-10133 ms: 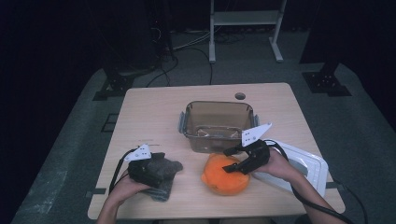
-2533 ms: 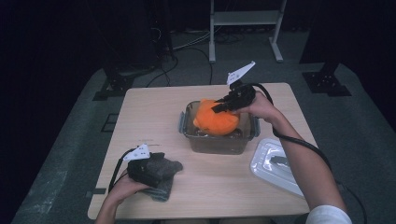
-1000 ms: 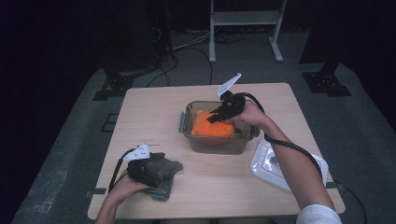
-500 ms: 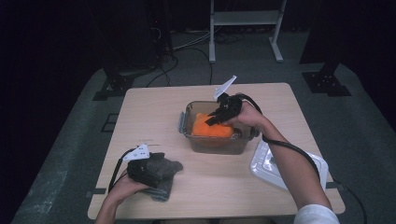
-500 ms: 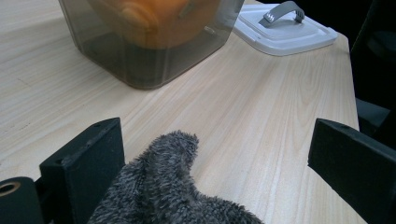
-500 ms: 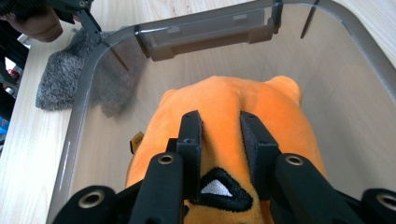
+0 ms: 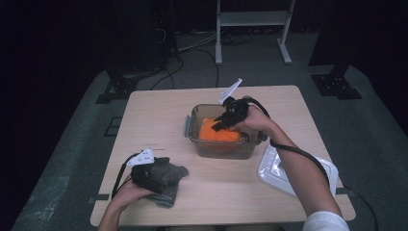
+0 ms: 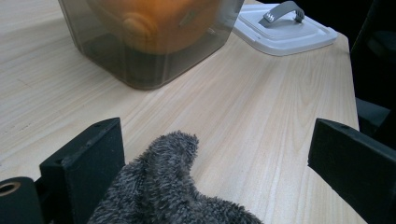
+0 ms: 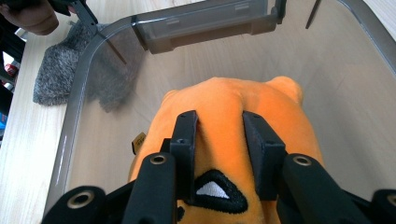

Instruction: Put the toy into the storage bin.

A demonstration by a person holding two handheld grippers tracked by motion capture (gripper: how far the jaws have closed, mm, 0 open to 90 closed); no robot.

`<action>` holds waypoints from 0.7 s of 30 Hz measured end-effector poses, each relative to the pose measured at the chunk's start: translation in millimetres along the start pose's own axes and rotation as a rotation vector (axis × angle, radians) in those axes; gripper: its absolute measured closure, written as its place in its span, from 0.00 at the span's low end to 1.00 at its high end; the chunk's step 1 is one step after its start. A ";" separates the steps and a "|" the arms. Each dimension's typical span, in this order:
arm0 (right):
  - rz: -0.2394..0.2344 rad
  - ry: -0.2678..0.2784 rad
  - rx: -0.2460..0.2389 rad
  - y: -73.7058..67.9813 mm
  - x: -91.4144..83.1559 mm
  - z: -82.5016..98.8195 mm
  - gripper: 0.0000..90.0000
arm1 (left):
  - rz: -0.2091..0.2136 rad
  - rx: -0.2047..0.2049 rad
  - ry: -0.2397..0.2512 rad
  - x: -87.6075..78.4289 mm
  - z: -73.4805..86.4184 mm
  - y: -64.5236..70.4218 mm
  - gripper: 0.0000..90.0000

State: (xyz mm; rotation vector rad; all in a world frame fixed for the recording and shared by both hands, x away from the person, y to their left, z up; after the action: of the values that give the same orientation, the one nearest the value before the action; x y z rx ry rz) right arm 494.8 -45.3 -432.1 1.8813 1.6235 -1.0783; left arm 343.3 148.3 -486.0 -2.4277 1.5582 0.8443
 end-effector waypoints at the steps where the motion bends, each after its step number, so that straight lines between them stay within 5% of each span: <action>1: -0.001 0.000 0.001 0.0 0.0 0.0 0.74 | 0.000 0.001 -0.001 -0.1 0.0 0.0 0.03; 21: -0.001 -0.018 0.001 -0.7 1.9 1.2 0.70 | -0.001 0.005 -0.001 0.0 -0.4 0.2 0.03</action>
State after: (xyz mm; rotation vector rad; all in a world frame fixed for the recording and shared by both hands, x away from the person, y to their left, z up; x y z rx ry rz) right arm 493.9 -44.9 -434.2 1.8664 1.6143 -1.0932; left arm 343.3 148.1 -485.7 -2.4240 1.5573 0.8399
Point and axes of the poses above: each handheld gripper's, and its own axes: x roughly forward along the jaws, z roughly out of its underside, y roughly to its right, the point moved 9 cm from there along x, roughly forward along the jaws, and after that the axes turned 4 degrees about -y, right-handed, at the moved point
